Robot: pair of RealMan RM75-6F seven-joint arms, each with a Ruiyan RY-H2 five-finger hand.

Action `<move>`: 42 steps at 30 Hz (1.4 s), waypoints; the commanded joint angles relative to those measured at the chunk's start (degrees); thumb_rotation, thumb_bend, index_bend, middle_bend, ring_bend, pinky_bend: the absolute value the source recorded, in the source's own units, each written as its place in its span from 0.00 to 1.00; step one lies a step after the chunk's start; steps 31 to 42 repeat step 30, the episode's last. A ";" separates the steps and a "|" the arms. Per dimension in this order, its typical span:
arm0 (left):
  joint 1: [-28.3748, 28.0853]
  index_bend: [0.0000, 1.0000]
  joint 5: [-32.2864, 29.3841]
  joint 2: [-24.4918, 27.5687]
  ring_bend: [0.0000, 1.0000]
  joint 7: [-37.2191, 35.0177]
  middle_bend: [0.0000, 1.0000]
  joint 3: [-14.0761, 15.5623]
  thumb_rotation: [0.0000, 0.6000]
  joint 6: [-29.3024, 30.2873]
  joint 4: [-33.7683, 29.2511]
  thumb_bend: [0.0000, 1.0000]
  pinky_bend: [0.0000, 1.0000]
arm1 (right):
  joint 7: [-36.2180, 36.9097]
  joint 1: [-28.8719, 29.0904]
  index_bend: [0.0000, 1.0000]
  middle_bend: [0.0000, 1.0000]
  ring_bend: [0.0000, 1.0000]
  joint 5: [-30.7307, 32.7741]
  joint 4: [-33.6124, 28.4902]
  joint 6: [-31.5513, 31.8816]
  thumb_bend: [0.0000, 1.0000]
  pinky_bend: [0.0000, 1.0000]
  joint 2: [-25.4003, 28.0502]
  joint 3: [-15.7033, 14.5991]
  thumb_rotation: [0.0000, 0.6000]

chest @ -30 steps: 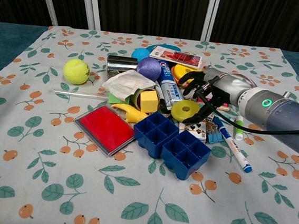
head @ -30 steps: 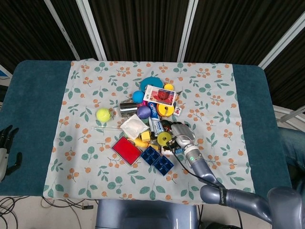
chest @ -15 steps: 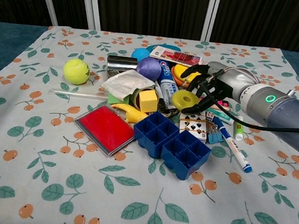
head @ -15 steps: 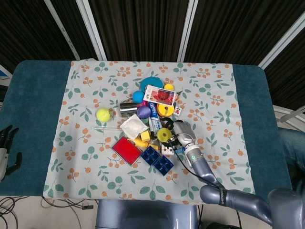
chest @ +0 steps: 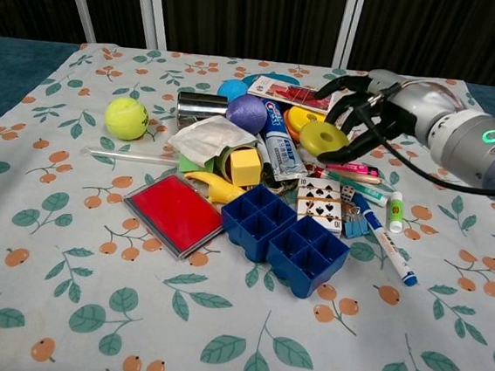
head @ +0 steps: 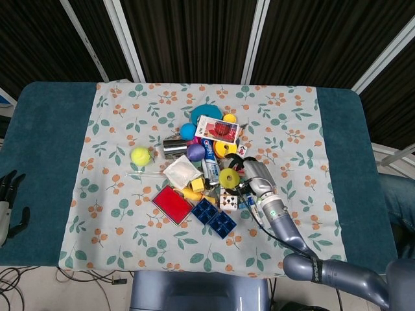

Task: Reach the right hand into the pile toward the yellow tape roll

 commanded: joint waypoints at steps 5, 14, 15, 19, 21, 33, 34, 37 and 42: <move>0.12 0.08 0.12 -0.04 0.00 0.18 0.00 0.08 1.00 0.25 -0.18 0.51 0.04 | 3.66 -3.58 0.23 0.40 0.40 -1.92 -10.02 3.77 0.25 0.22 9.14 3.12 1.00; 0.36 0.08 0.56 -0.09 0.00 0.55 0.00 0.30 1.00 0.76 -0.60 0.52 0.04 | 14.25 -7.99 0.23 0.40 0.40 -2.31 -18.88 1.24 0.25 0.22 21.14 5.52 1.00; 0.39 0.08 0.61 -0.10 0.00 0.63 0.00 0.31 1.00 0.83 -0.68 0.52 0.04 | 15.81 -8.36 0.23 0.40 0.40 -2.36 -19.53 0.50 0.25 0.22 22.23 5.71 1.00; 0.55 0.08 0.78 -0.18 0.00 0.96 0.00 0.41 1.00 1.15 -0.85 0.51 0.04 | 27.59 -10.67 0.23 0.40 0.40 -4.14 -22.47 -3.85 0.25 0.22 28.15 7.43 1.00; 0.60 0.08 0.77 -0.25 0.00 1.20 0.00 0.45 1.00 1.21 -0.84 0.52 0.04 | 35.35 -11.92 0.23 0.40 0.40 -6.72 -23.08 -6.25 0.25 0.22 30.89 8.24 1.00; 0.62 0.08 0.88 -0.53 0.00 1.78 0.00 0.53 1.00 1.30 -0.78 0.51 0.04 | 66.15 -15.25 0.24 0.40 0.40 -23.21 -17.90 -7.86 0.25 0.22 36.66 7.95 1.00; 0.62 0.08 0.88 -0.53 0.00 1.78 0.00 0.53 1.00 1.30 -0.78 0.51 0.04 | 66.15 -15.25 0.24 0.40 0.40 -23.21 -17.90 -7.86 0.25 0.22 36.66 7.95 1.00; 0.62 0.08 0.88 -0.53 0.00 1.78 0.00 0.53 1.00 1.30 -0.78 0.51 0.04 | 66.15 -15.25 0.24 0.40 0.40 -23.21 -17.90 -7.86 0.25 0.22 36.66 7.95 1.00; 0.62 0.08 0.88 -0.53 0.00 1.78 0.00 0.53 1.00 1.30 -0.78 0.51 0.04 | 66.15 -15.25 0.24 0.40 0.40 -23.21 -17.90 -7.86 0.25 0.22 36.66 7.95 1.00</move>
